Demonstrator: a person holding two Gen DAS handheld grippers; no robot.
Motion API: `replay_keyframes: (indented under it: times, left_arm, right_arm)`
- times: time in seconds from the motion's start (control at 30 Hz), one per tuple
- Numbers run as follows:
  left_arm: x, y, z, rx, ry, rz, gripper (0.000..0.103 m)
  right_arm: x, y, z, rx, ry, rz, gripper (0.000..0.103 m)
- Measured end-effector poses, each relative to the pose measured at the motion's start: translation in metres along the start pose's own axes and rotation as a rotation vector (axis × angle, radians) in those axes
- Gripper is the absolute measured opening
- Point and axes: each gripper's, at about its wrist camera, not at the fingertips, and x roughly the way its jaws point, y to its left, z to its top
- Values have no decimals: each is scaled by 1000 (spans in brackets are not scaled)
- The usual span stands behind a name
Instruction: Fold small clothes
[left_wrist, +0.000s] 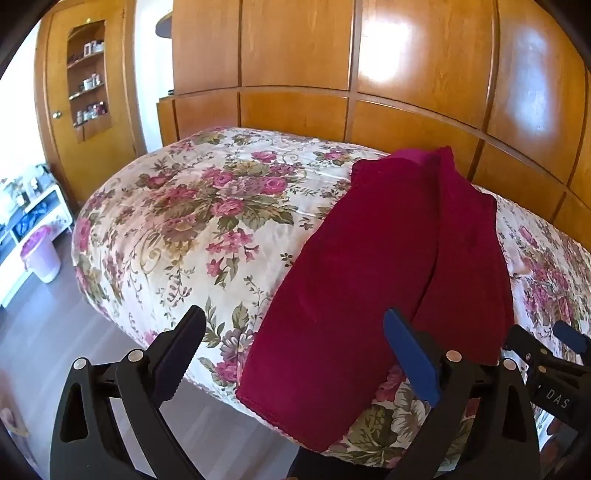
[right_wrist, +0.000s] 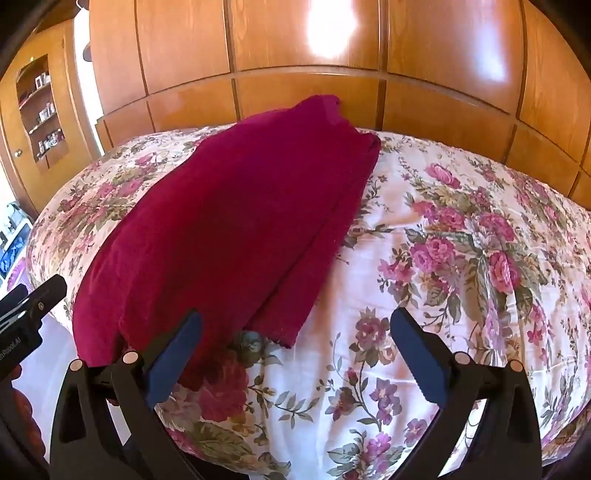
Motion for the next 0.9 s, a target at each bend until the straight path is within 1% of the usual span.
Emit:
replay_keyframes:
  times: [0.2,0.33,0.5,0.63,0.9]
  left_arm:
    - [0,-2,0,8,-1,-1,96]
    - [-4,-4,-1,28,-13,12,96]
    - [-6,-1,-2,13,-13,21,96]
    - [-6,-1,-3,22,-11,21,96]
    - [-5,1,-2,9,-11,19,96]
  right_arm:
    - [-3,1,2,2,9,6,101]
    - [-2,2,3,8,17,24,101]
    - [-1,6,2,3,21,29,101]
    - [-2,7,2,-3,15,21,101]
    - [-6,11,4,-15,9,17,101]
